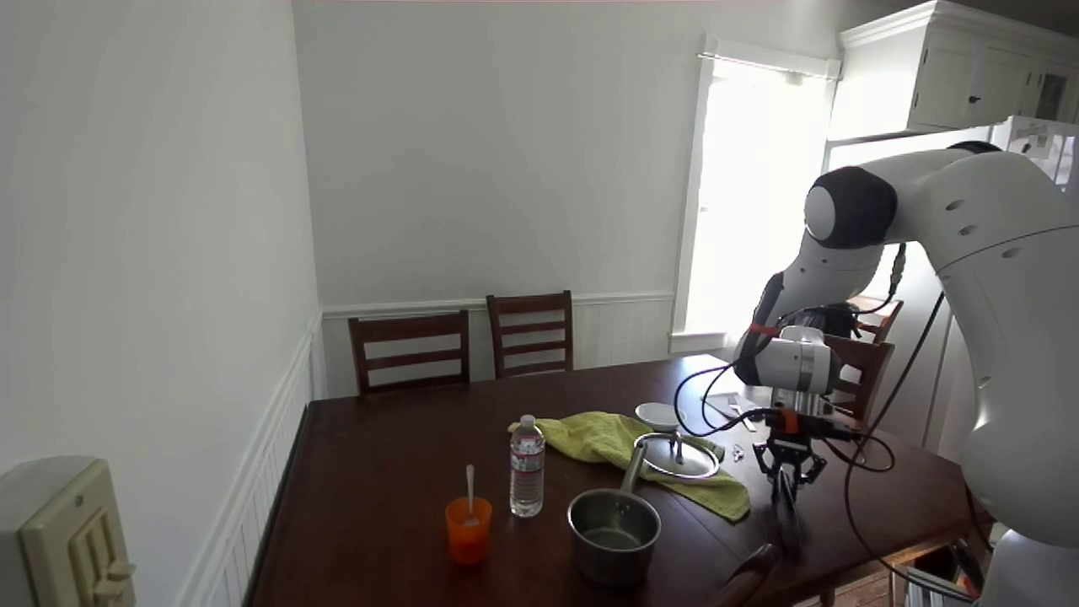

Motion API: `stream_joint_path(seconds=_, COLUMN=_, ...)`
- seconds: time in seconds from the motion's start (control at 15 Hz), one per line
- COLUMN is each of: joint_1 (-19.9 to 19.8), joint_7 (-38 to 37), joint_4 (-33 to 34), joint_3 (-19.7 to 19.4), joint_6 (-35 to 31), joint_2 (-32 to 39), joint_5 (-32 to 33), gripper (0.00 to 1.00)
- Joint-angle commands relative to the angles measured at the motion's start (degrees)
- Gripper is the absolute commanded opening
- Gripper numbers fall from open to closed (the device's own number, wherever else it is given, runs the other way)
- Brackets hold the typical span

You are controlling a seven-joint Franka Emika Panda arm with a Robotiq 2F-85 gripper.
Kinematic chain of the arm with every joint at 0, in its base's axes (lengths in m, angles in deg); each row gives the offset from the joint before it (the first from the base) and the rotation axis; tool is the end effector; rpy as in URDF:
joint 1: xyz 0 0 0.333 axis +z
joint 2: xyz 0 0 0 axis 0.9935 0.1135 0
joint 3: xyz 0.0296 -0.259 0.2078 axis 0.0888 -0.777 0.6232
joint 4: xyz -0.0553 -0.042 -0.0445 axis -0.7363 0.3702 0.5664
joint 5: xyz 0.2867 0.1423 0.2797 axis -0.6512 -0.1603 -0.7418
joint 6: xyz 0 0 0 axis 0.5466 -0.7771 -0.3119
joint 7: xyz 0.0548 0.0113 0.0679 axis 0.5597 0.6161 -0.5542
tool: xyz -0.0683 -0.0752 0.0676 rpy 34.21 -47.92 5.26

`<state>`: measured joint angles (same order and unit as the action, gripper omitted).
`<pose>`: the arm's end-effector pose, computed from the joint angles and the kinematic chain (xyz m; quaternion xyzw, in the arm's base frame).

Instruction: Put the tongs in the silver pot

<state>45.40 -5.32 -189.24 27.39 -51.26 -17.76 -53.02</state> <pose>0.2920 -0.4685 0.0906 -0.7853 0.6060 0.1013 0.0760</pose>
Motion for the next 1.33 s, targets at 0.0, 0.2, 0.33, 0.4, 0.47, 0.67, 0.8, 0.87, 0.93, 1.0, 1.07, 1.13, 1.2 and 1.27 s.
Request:
stream_joint_path(seconds=0.0, joint_1=1.89, joint_7=-0.24, joint_4=-5.87, joint_3=-2.71, joint_6=-3.3, joint_2=-4.67, joint_5=5.61, gripper=0.02)
stream_joint_path(seconds=0.2, joint_1=2.53, joint_7=2.05, joint_4=-13.4, joint_3=-4.91, joint_6=-9.96, joint_2=-11.6, joint_5=9.32, gripper=0.04)
stream_joint_path(seconds=0.33, joint_1=1.54, joint_7=4.15, joint_4=-18.2, joint_3=-4.62, joint_6=-15.62, joint_2=-17.8, joint_5=7.56, gripper=0.05)
stream_joint_path(seconds=0.4, joint_1=2.53, joint_7=5.06, joint_4=-19.54, joint_3=-5.48, joint_6=-17.09, joint_2=-20.36, joint_5=6.14, gripper=0.05)
stream_joint_path(seconds=0.47, joint_1=2.66, joint_7=5.33, joint_4=-20.67, joint_3=-5.4, joint_6=-17.97, joint_2=-23.15, joint_5=4.94, gripper=0.05)
stream_joint_path(seconds=0.67, joint_1=2.99, joint_7=3.72, joint_4=-23.07, joint_3=-3.57, joint_6=-18.33, joint_2=-32.29, joint_5=3.57, gripper=0.05)
stream_joint_path(seconds=0.8, joint_1=5.03, joint_7=2.07, joint_4=-24.34, joint_3=-3.62, joint_6=-17.51, joint_2=-38.66, joint_5=2.91, gripper=0.05)
stream_joint_path(seconds=0.87, joint_1=6.34, joint_7=0.41, joint_4=-24.88, joint_3=-3.72, joint_6=-17.52, joint_2=-41.89, joint_5=3.03, gripper=0.05)
stream_joint_path(seconds=0.93, joint_1=7.25, joint_7=-2.67, joint_4=-25.49, joint_3=-4.03, joint_6=-17.0, joint_2=-44.63, joint_5=6.72, gripper=0.05)
stream_joint_path(seconds=1.0, joint_1=7.35, joint_7=-5.84, joint_4=-26.47, joint_3=-3.68, joint_6=-17.16, joint_2=-47.08, joint_5=11.79, gripper=0.05)
stream_joint_path(seconds=1.07, joint_1=8.37, joint_7=-1.57, joint_4=-22.53, joint_3=-5.22, joint_6=-17.39, joint_2=-39.93, joint_5=7.27, gripper=0.2)
stream_joint_path(seconds=1.13, joint_1=8.77, joint_7=-3.67, joint_4=-23.41, joint_3=-4.99, joint_6=-17.3, joint_2=-42.5, joint_5=9.39, gripper=0.2)
stream_joint_path(seconds=1.2, joint_1=8.88, joint_7=-4.67, joint_4=-24.25, joint_3=-4.82, joint_6=-17.26, joint_2=-44.33, joint_5=10.41, gripper=0.2)
stream_joint_path(seconds=1.27, joint_1=8.8, joint_7=-4.89, joint_4=-24.98, joint_3=-4.76, joint_6=-17.25, joint_2=-45.4, joint_5=10.82, gripper=0.2)
